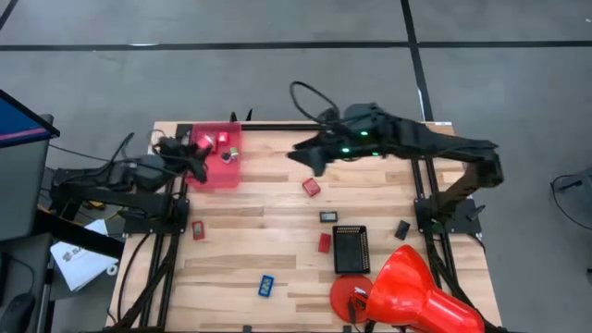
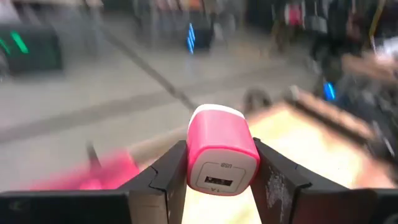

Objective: Pick & Place Office items
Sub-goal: Put the pink and white charger adapter into the pink bin

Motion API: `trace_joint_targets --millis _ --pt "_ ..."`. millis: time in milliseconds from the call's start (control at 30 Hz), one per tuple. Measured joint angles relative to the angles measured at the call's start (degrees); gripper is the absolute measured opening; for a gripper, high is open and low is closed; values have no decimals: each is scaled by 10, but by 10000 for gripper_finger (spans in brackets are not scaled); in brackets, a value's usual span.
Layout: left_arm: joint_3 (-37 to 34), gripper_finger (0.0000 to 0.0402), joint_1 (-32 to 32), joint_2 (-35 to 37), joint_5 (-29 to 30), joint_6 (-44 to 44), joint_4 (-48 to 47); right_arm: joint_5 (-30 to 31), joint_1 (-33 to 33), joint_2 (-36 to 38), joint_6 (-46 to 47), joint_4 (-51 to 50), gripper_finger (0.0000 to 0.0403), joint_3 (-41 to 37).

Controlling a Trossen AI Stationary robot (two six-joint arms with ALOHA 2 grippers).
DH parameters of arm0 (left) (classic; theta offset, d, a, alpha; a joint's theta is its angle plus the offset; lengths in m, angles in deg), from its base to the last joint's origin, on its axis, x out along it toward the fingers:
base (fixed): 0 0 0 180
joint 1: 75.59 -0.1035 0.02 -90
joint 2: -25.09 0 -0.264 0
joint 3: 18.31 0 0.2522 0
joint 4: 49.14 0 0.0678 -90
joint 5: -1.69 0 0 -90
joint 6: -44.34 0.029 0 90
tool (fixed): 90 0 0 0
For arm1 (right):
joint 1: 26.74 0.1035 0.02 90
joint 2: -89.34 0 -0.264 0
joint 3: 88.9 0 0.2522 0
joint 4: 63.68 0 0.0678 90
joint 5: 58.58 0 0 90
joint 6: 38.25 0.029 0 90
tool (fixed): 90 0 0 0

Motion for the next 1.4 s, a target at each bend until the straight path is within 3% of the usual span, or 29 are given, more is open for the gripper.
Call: trace_joint_targets --millis 133,267,367,533,800,1067,1400 --pt "0 135 -25 -31 -98 -97 -83 62 22 38 -1 -75 222 0" --pt "0 136 -71 -87 -112 -134 -45 105 47 61 8 -94 222 -11" --pt "0 136 -149 -144 -159 -186 -35 123 61 79 31 -95 222 -45" --pt "0 136 -309 -260 -314 -243 -35 155 99 115 81 -51 222 -125" --pt "0 136 -493 -367 -415 -209 -39 243 175 181 165 14 221 -235" --pt "0 136 -538 -393 -410 -175 -78 363 259 220 229 25 221 -291" --pt "0 142 -539 -407 -409 -132 -110 427 305 234 239 25 221 -295"
